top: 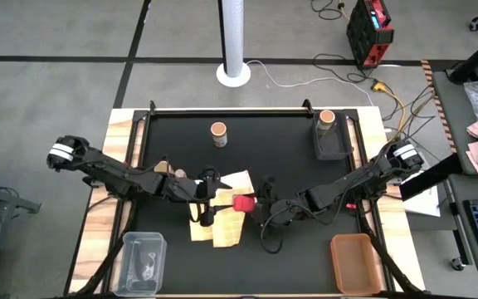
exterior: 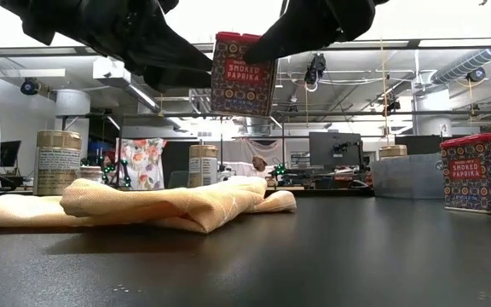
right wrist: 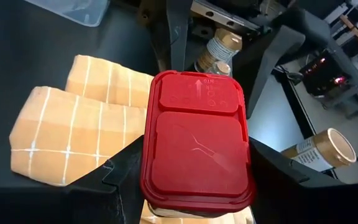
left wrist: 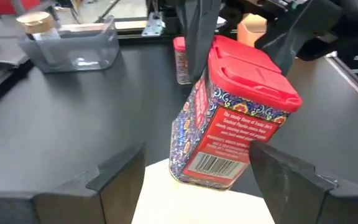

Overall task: Sort spices by type
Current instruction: Put the top red spice can into the transparent bin

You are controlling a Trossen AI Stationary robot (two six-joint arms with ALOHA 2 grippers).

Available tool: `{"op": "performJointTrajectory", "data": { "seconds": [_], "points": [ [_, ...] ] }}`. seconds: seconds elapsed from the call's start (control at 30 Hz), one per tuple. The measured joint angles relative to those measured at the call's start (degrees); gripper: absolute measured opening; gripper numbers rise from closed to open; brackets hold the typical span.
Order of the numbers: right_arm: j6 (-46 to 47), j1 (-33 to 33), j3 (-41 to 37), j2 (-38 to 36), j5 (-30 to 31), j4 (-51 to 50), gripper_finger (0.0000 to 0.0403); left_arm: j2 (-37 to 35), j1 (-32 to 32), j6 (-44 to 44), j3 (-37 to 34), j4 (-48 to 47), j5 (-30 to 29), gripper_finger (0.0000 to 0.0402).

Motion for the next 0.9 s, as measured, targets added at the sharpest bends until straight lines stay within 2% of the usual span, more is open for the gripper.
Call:
{"op": "performJointTrajectory", "data": {
  "seconds": [0.13,0.4,0.7,0.9],
  "points": [
    [-0.9,0.0,0.0,0.0,0.2,0.1,0.0206,-0.2,0.0,-2.4,0.0,-0.2,0.2,0.0273],
    [-2.8,-0.3,0.0,0.0,0.4,0.5,0.0206,0.1,0.0,-0.7,-0.4,-0.1,0.2,0.0302],
    [-5.3,-0.4,0.3,-0.2,1.0,3.9,0.0206,0.3,-0.2,1.5,-1.5,-1.3,1.2,0.0304],
    [-5.8,-0.9,0.3,-0.1,-2.0,6.2,0.0206,0.3,-0.3,1.5,-1.5,2.3,0.9,0.0304]
  ]
}}
